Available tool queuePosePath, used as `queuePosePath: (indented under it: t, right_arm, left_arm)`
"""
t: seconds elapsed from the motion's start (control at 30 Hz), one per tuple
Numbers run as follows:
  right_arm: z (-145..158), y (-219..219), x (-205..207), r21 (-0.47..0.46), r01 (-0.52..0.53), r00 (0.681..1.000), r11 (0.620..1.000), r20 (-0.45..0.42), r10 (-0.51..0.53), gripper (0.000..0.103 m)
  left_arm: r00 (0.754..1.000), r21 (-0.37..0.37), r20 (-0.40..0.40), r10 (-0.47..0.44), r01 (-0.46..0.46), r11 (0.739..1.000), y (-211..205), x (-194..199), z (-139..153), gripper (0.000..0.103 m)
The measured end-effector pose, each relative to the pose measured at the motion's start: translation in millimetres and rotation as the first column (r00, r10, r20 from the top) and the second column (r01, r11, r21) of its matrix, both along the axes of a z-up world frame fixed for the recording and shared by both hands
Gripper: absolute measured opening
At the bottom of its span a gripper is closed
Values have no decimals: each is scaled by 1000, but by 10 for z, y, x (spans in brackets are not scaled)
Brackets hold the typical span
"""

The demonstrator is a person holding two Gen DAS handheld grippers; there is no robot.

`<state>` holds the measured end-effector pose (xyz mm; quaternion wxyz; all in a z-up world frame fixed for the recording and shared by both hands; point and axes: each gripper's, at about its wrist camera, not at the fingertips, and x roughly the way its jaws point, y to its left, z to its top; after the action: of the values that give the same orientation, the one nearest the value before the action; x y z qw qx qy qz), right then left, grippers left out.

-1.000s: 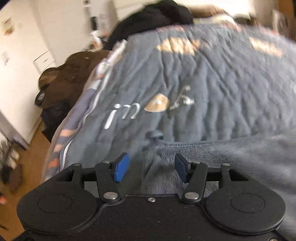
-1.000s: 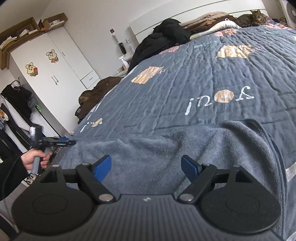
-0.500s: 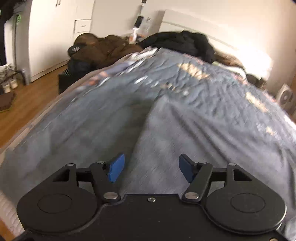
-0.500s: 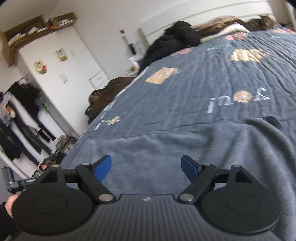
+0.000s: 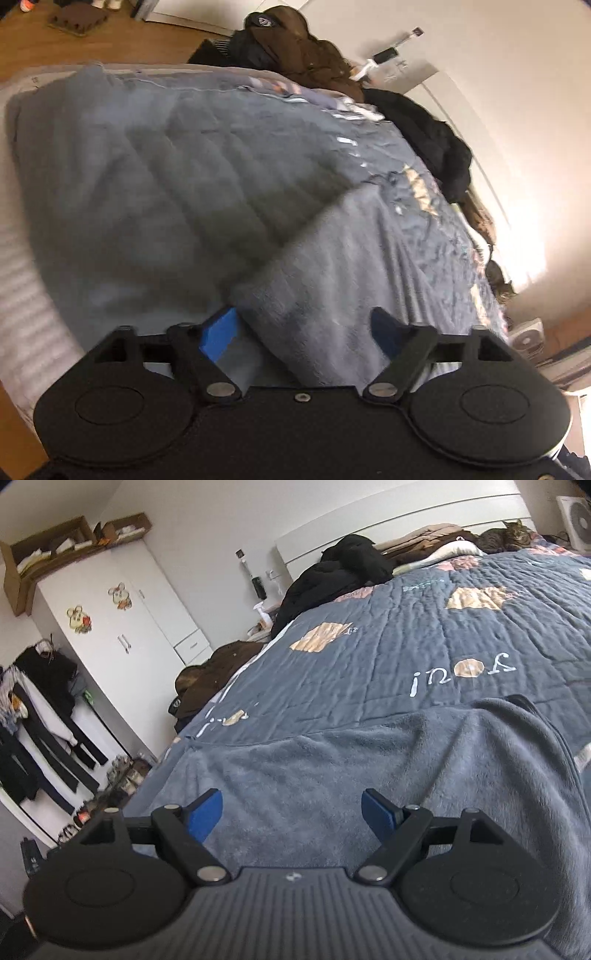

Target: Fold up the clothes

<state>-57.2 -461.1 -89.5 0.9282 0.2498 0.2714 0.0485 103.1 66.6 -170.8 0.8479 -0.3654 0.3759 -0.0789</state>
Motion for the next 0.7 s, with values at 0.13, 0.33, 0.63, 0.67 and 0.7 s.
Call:
queuePosePath:
  t: [0.13, 0.33, 0.63, 0.67, 0.7]
  right_arm:
    - [-18, 144, -27, 18, -13, 1000, 1000, 11, 13, 82]
    - [-179, 187, 1, 20, -19, 1000, 1000, -18, 19, 82]
    - [-514, -148, -69, -44, 80, 986, 996, -140, -86, 82]
    - [-518, -178, -83, -51, 90, 985, 995, -144, -97, 82]
    - [-521, -207, -100, -59, 100, 983, 993, -148, -108, 82]
  left_arm:
    - [999, 11, -36, 40, -40, 999, -210, 103, -95, 91]
    - [997, 109, -36, 62, -58, 992, -300, 188, -221, 17]
    - [997, 86, 68, -19, 13, 996, 18, -7, 6, 12]
    - [999, 86, 49, -18, 13, 996, 23, 9, -33, 14]
    - [1000, 89, 5, -8, 7, 996, 30, 46, -113, 21]
